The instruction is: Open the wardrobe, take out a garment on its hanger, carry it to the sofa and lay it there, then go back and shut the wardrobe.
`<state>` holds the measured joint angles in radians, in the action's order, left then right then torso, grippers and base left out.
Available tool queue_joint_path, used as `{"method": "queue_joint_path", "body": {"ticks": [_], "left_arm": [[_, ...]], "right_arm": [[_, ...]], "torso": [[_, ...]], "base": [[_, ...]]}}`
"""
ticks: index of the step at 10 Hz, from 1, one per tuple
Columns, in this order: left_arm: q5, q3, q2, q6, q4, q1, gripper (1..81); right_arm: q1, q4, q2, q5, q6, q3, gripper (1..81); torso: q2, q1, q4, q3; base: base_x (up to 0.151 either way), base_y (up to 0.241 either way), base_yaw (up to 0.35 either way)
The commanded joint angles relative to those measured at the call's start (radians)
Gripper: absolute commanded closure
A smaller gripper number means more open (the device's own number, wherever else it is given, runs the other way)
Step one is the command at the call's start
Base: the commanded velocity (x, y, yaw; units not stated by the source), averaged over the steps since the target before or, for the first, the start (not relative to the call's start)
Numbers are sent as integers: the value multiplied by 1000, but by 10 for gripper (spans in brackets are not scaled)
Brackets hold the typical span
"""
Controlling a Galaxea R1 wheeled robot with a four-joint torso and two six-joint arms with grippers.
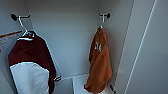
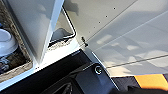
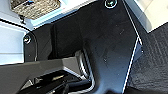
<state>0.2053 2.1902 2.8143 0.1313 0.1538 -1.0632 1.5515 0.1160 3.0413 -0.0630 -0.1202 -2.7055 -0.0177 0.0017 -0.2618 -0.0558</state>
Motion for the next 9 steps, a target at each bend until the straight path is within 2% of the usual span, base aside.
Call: {"method": "queue_joint_path", "body": {"ticks": [1,4,9], "left_arm": [[104,-187,-100,70,-5,215,10],[166,-271,-157,151,-4,344,10],[304,-362,-163,313,7,637,10]], "right_arm": [[-47,-10,1,46,-3,0,10],[-52,-10,3,48,-3,0,10],[-58,-12,1,49,-6,-2,10]], "torso": [[0,0,0,0],[0,0,0,0],[1,1,0,-1]], "base": [[0,0,0],[0,0,0],[0,0,0]]}}
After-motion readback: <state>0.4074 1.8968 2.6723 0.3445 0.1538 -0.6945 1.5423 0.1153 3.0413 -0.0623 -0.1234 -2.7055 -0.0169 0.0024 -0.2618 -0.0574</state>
